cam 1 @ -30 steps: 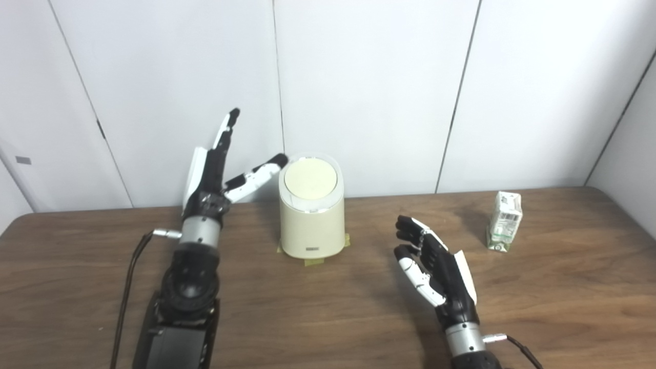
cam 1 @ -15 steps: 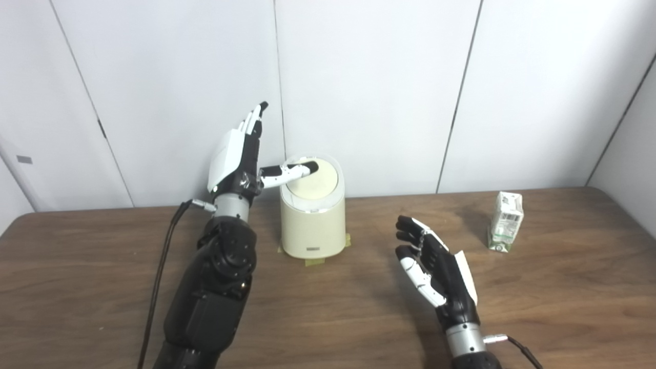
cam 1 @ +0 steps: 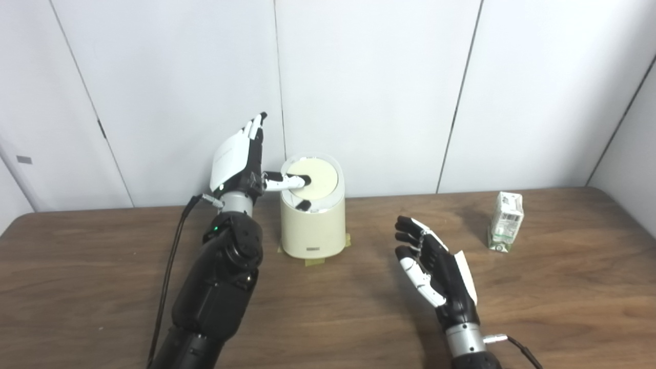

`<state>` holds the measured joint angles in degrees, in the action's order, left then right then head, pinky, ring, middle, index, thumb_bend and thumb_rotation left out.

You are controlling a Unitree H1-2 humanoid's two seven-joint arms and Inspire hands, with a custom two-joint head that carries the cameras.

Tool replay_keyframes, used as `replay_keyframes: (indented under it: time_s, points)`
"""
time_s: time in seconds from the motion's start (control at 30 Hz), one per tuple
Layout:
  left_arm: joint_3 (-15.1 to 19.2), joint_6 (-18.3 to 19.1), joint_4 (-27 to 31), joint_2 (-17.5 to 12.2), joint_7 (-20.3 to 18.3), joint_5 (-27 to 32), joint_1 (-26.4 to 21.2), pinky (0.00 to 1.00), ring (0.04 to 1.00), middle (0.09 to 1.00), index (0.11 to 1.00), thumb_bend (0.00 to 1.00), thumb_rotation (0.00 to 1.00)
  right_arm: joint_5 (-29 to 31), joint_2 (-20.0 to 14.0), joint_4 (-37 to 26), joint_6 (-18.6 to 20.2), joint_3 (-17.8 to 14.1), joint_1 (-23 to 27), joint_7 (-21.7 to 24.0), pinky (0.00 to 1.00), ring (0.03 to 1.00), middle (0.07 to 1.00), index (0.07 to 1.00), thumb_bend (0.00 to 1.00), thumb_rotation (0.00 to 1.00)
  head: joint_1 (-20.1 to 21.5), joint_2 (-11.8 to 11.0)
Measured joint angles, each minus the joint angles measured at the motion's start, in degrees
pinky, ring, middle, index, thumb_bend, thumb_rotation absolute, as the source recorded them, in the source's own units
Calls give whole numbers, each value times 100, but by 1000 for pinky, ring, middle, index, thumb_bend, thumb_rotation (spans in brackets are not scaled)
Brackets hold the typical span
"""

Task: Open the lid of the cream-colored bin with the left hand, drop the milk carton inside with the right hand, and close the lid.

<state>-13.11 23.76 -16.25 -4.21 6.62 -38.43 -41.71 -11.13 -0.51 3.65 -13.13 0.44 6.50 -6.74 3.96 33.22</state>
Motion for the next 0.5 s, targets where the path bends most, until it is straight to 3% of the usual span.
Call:
replay_keyframes:
  time_s: [0.5]
  points:
    - [-93,47,-398,-90,137,-76,-7,1000,1000,1000,1000,909,205,-37,2,-27,33,2,-13,-5,688,780,804,790,194,610,44,9]
